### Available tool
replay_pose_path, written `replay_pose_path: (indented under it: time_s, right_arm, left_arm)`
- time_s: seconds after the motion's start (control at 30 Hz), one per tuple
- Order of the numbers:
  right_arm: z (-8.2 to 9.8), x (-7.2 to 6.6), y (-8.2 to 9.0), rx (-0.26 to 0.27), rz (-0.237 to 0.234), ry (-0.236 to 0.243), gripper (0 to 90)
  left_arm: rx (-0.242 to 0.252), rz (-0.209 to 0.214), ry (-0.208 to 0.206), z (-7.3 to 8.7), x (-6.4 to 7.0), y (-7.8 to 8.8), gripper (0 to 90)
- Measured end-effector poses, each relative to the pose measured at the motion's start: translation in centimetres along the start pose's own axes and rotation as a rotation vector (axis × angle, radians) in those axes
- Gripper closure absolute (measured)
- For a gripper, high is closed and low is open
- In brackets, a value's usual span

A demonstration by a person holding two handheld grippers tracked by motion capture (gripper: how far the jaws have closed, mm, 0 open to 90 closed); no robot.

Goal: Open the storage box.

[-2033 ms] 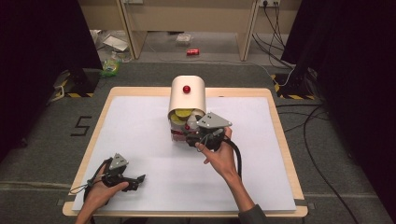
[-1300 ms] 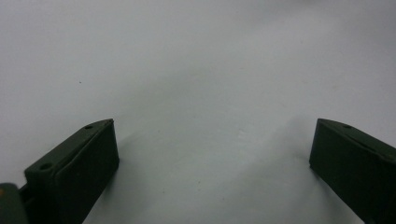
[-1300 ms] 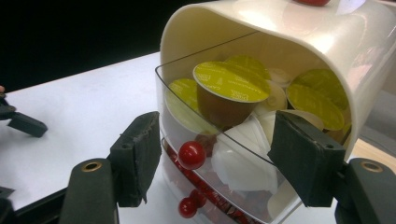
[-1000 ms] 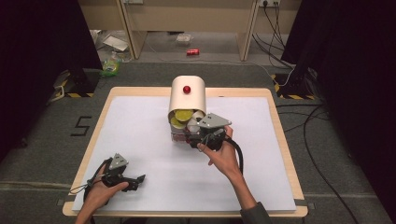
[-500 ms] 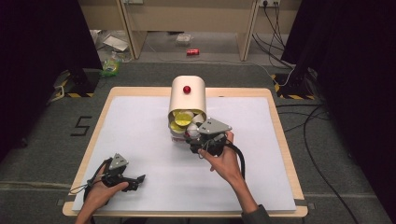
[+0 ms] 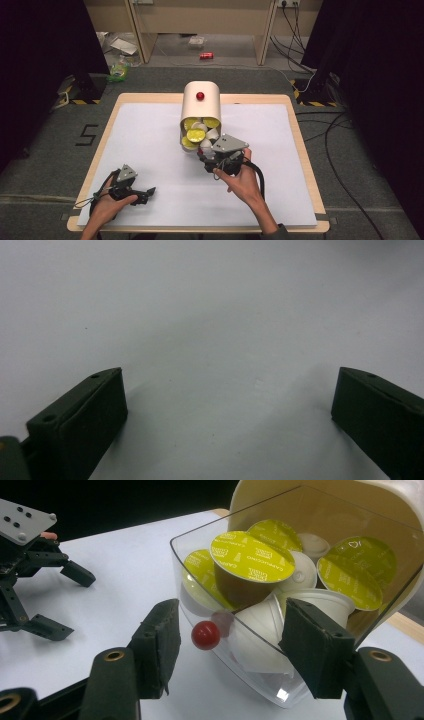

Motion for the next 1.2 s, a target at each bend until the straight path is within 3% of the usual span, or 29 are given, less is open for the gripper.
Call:
replay_pose_path:
  time_s: [0.43,1.2]
  right_arm:
    - [0.7,-1.1,0.6,-0.013,0.011,0.029,43.1]
    - [1.6,-2.1,1.1,-0.014,0.015,0.032,44.4]
  left_arm:
    - [0.000,0.000,0.000,0.0,0.0,0.0,0.8]
    - [0.000,0.001,0.000,0.0,0.0,0.0,0.8]
Point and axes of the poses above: each handheld gripper's, and its own axes: y roughly backward along the jaws, z roughly out of its underside, x roughly to its right, the point moved 5 cm from there along -y, roughly forward along the jaws, and after that the axes turned 3 degrees about -z, right-handed, at the moved point
